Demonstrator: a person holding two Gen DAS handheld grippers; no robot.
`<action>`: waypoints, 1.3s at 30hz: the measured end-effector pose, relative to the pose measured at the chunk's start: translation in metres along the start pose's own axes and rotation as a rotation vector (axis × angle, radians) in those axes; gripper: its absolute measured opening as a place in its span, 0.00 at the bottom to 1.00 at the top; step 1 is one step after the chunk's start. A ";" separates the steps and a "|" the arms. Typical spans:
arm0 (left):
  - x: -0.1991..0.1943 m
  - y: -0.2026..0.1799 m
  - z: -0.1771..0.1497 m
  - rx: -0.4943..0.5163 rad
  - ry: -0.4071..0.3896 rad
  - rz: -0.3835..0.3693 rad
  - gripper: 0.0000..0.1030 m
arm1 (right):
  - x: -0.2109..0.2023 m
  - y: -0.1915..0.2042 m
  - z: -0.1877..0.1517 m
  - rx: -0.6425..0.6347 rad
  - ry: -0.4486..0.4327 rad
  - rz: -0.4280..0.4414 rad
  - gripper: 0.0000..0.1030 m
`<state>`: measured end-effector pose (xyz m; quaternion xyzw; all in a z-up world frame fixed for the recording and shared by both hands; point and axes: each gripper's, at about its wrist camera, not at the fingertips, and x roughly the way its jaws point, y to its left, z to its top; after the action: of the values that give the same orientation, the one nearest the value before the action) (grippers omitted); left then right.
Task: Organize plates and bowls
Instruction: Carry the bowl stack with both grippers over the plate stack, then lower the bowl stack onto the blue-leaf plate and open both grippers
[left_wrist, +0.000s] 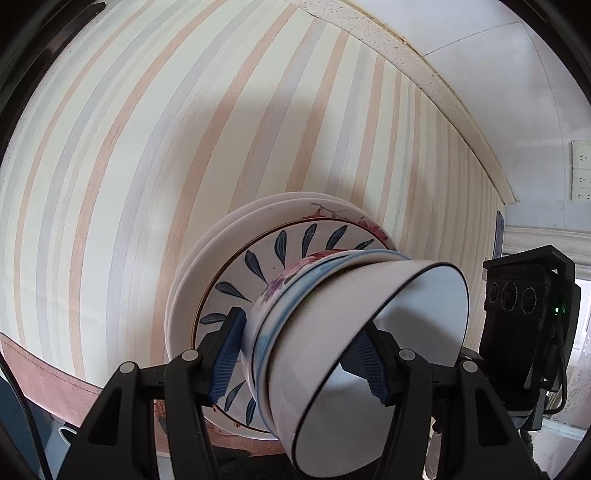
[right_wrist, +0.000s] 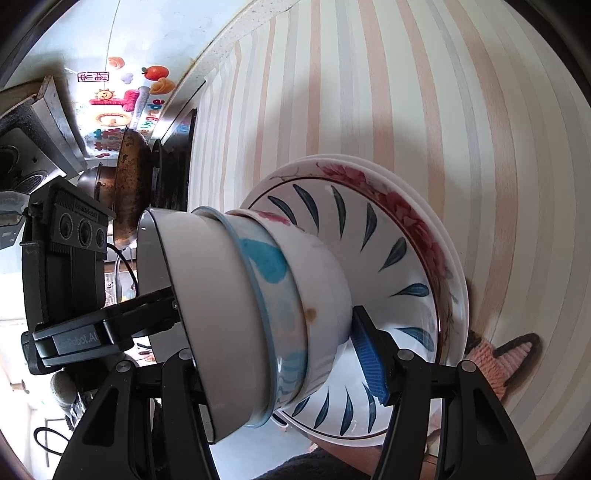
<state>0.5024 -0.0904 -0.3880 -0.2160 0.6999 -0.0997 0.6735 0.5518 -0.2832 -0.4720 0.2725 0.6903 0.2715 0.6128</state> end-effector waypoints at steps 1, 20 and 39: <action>0.000 0.000 0.000 0.002 -0.001 0.003 0.54 | 0.000 0.000 0.000 -0.002 0.001 0.000 0.61; -0.058 -0.015 -0.041 0.112 -0.211 0.251 0.55 | -0.043 0.043 -0.021 -0.154 -0.115 -0.210 0.68; -0.164 -0.026 -0.132 0.354 -0.506 0.322 0.95 | -0.126 0.150 -0.159 -0.178 -0.604 -0.531 0.97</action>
<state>0.3768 -0.0614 -0.2198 -0.0006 0.5075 -0.0552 0.8599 0.4128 -0.2736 -0.2611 0.0984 0.4996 0.0702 0.8578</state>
